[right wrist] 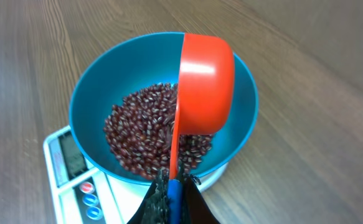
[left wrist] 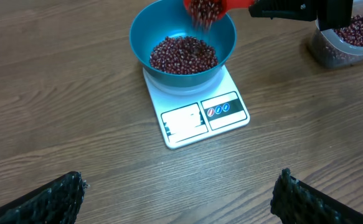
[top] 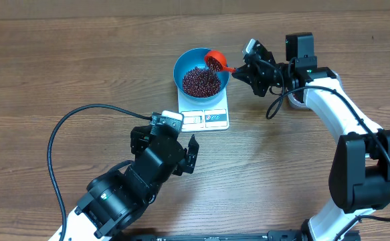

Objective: Scoop item into bowl and weigh 150g on scale
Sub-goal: 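Tilt the red cup to pour beans into the blue bowl, then carry the empty red cup back right to the bean tub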

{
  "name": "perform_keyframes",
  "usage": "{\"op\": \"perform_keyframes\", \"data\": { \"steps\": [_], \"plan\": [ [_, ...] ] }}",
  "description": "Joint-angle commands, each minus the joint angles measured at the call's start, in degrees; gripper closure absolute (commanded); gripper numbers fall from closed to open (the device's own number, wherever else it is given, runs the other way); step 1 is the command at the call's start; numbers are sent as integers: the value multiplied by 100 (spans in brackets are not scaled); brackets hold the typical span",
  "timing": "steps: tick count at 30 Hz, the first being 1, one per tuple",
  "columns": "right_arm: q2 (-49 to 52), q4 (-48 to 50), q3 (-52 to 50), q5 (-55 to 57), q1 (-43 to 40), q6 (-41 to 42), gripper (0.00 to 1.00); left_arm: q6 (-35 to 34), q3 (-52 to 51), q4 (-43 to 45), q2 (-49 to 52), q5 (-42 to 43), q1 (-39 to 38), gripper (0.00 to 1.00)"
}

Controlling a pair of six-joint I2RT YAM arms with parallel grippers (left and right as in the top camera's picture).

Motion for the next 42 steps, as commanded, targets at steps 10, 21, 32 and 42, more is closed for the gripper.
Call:
{"op": "perform_keyframes", "data": {
  "steps": [10,21,32,42],
  "plan": [
    [-356,35,81,96,4,-953,96,-81,-46,28,9,2,31,0],
    [-719,42,98,94,4,-1408,96,-81,-46,28,9,4,31,0],
    [-892,-258,101,79,-2,-192,96,-81,-46,26,9,4,31,0],
    [-1930,-817,101,367,-260,2249,96,-81,-46,28,9,7,31,0]
  ]
}}
